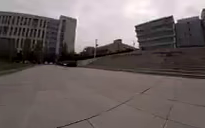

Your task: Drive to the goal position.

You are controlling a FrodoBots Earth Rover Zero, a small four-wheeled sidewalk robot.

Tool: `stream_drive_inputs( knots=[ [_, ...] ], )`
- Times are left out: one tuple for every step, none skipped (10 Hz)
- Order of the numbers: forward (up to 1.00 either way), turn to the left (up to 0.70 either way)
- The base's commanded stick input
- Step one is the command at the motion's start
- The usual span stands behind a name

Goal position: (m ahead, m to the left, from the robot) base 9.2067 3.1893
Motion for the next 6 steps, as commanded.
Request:
stream_drive_inputs(
  knots=[
    [1.00, 0.27],
    [1.00, 0.27],
    [1.00, 0.27],
    [1.00, 0.06],
    [1.00, 0.00],
    [1.00, 0.00]
  ],
)
